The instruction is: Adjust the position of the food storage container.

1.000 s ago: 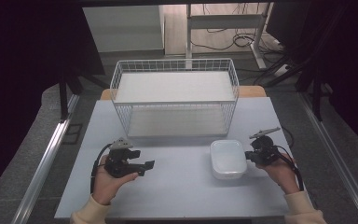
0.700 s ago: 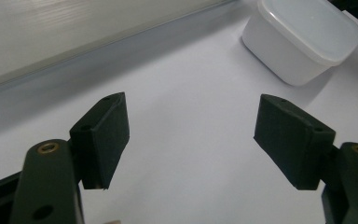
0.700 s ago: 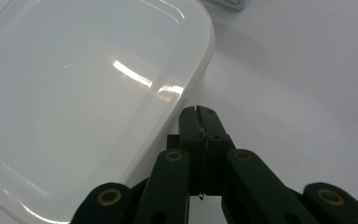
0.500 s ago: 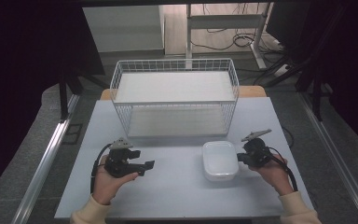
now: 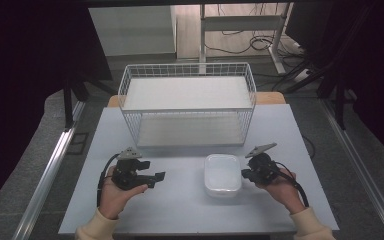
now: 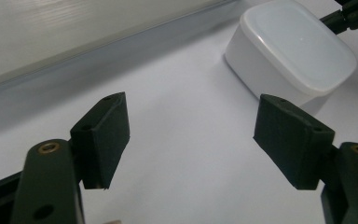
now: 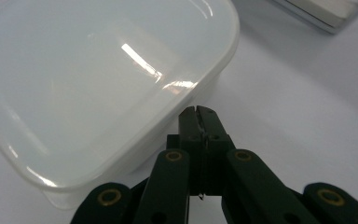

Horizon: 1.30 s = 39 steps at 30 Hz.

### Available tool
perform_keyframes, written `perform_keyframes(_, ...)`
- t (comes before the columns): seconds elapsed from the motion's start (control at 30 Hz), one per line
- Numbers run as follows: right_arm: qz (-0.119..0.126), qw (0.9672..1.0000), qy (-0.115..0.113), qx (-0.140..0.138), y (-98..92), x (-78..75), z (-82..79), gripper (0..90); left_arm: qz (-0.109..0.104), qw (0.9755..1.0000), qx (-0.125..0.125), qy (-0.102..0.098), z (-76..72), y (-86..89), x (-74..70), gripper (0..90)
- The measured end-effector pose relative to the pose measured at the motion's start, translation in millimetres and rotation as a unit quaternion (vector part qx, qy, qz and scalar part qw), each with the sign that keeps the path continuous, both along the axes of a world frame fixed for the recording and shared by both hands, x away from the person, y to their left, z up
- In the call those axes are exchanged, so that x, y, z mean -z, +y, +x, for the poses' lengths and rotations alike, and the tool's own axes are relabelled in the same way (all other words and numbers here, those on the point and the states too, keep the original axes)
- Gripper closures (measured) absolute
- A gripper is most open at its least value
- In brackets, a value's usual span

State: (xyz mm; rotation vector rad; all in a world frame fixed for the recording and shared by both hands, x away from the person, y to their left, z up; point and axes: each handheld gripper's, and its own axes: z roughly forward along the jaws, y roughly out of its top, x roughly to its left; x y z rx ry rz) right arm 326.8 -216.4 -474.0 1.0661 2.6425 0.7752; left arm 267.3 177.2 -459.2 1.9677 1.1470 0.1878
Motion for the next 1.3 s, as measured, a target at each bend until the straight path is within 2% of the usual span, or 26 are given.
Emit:
perform_keyframes(0.2,0.003,0.9994,0.000,-0.035,19.4,0.1,-9.8,89.6,0.001,1.0000,0.000,0.000,0.2,0.0,0.1,26.6)
perform_keyframes(0.27,0.001,0.9989,-0.007,-0.047,25.4,1.0,-13.5,89.6,0.001,1.0000,0.000,0.000,0.3,-0.1,0.3,26.5)
perform_keyframes(0.4,0.002,0.9982,-0.011,-0.059,30.7,2.0,-16.4,89.6,0.000,1.0000,-0.001,0.000,0.5,0.6,0.5,26.4)
perform_keyframes(0.53,-0.007,0.9981,-0.037,-0.049,25.8,-3.9,-18.8,89.6,-0.001,1.0000,-0.003,0.000,0.4,1.6,-0.1,26.3)
perform_keyframes(0.57,0.004,0.9981,-0.049,-0.038,17.9,-9.9,-21.5,89.6,-0.002,1.0000,-0.004,-0.001,0.3,2.3,-0.3,26.3)
perform_keyframes(0.6,0.004,0.9981,-0.049,-0.038,17.9,-9.9,-21.5,89.6,-0.002,1.0000,-0.004,-0.001,0.3,2.3,-0.3,26.3)
perform_keyframes(0.63,0.019,0.9978,-0.060,-0.022,8.3,-15.4,-24.8,89.5,-0.004,1.0000,-0.006,-0.001,0.4,3.0,-0.5,26.3)
perform_keyframes(0.67,0.019,0.9978,-0.060,-0.022,8.3,-15.4,-24.8,89.5,-0.004,1.0000,-0.006,-0.001,0.4,3.0,-0.5,26.2)
perform_keyframes(0.7,0.041,0.9970,-0.065,-0.004,-2.0,-19.1,-27.8,89.2,-0.004,1.0000,-0.007,-0.002,0.6,3.5,-0.6,26.2)
perform_keyframes(0.73,0.041,0.9970,-0.065,-0.004,-2.0,-19.1,-27.8,89.2,-0.005,1.0000,-0.007,-0.003,0.6,3.7,-0.7,26.2)
perform_keyframes(0.77,0.071,0.9953,-0.064,0.011,-11.6,-20.1,-30.4,80.7,-0.004,1.0000,-0.008,-0.003,0.5,3.9,-0.8,26.1)
perform_keyframes(0.8,0.071,0.9953,-0.064,0.011,-11.6,-20.1,-30.4,80.7,-0.005,1.0000,-0.008,-0.003,0.4,3.9,-0.9,26.1)
perform_keyframes(0.83,0.093,0.9935,-0.059,0.029,-18.5,-18.5,-31.9,58.1,-0.005,0.9999,-0.008,-0.003,0.3,4.0,-1.1,25.9)
perform_keyframes(0.87,0.093,0.9935,-0.059,0.029,-18.5,-18.5,-31.9,58.1,-0.005,0.9999,-0.009,-0.003,0.3,4.0,-1.2,25.9)
perform_keyframes(0.9,0.104,0.9924,-0.055,0.039,-20.8,-17.3,-31.6,49.0,-0.006,0.9999,-0.009,-0.003,0.4,4.1,-1.3,25.8)
perform_keyframes(0.97,0.130,0.9890,-0.047,0.054,-23.9,-16.4,-31.1,38.3,-0.007,0.9999,-0.011,-0.003,0.6,4.2,-1.2,25.6)
perform_keyframes(1.1,0.156,0.9847,-0.044,0.063,-24.1,-18.5,-30.6,27.6,-0.009,0.9999,-0.013,-0.002,1.7,4.6,0.3,25.2)
perform_keyframes(1.13,0.156,0.9847,-0.044,0.063,-24.1,-18.5,-30.6,27.6,-0.010,0.9998,-0.014,-0.001,1.9,4.4,1.0,25.2)
perform_keyframes(1.23,0.170,0.9830,-0.033,0.062,-23.0,-17.4,-30.1,26.2,0.006,0.9999,-0.012,-0.002,1.0,-0.8,4.4,24.6)
perform_keyframes(1.3,0.171,0.9827,-0.031,0.064,-22.8,-16.5,-29.6,25.5,0.004,1.0000,-0.006,0.001,0.8,-3.6,4.4,24.3)
